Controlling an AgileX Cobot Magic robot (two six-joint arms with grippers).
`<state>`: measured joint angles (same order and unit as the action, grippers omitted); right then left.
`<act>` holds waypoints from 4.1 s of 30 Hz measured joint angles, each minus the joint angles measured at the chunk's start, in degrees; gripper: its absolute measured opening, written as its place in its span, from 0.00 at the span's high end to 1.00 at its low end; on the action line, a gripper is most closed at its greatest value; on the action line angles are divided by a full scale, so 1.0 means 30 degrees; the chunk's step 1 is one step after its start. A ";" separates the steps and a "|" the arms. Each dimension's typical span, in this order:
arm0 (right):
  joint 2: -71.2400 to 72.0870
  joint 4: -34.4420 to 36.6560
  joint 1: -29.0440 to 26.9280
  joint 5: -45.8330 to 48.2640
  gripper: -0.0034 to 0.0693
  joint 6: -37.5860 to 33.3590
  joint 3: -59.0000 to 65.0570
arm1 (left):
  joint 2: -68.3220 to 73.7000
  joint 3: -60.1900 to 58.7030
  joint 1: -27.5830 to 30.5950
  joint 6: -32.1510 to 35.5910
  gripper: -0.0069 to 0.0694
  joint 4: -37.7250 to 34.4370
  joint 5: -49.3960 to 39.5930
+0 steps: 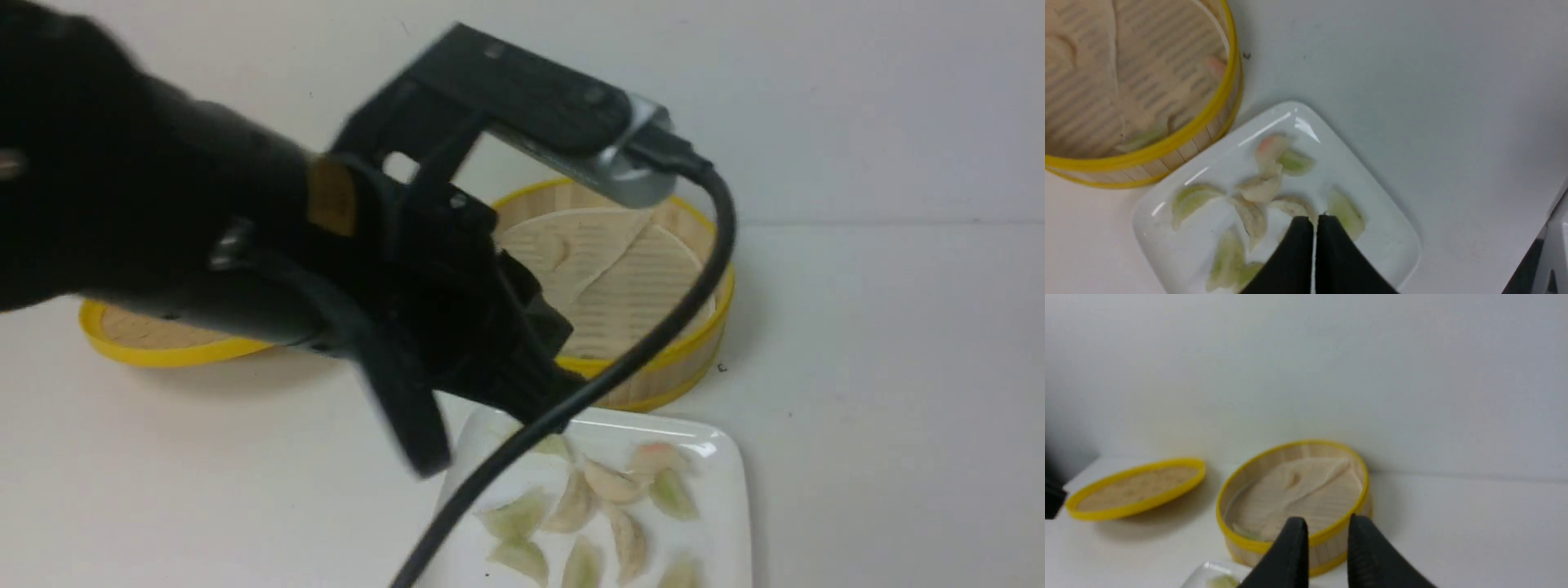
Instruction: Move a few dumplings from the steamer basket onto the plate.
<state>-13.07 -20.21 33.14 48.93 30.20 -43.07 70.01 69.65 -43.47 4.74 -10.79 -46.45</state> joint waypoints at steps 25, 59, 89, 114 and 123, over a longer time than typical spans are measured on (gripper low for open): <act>0.4719 -0.3609 0.0000 -0.6398 0.97 0.3215 0.4182 | -1.1692 -1.2056 0.0000 -0.6495 0.92 0.5455 0.9106; 0.4719 -0.3609 0.0000 -0.6398 0.97 0.3215 0.4182 | -2.1068 -2.0494 0.9830 -0.1579 0.92 0.3306 1.0796; 0.4719 -0.3625 0.0000 -0.6216 0.97 0.3215 0.4182 | -2.3550 -2.3766 1.2307 -0.1324 0.92 0.3185 0.8357; 0.4719 0.7394 -0.1047 -0.6816 0.97 -0.8662 0.4593 | -2.3550 -2.3766 1.2307 -0.1319 0.92 0.3165 0.8336; 0.4719 0.6474 -0.9606 -0.6952 0.97 -0.8727 1.0856 | -2.3550 -2.3766 1.2307 -0.1319 0.92 0.3165 0.8300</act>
<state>1.09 -0.79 4.33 28.07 4.02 -10.50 -0.64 -1.65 -6.55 0.78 -1.29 -21.55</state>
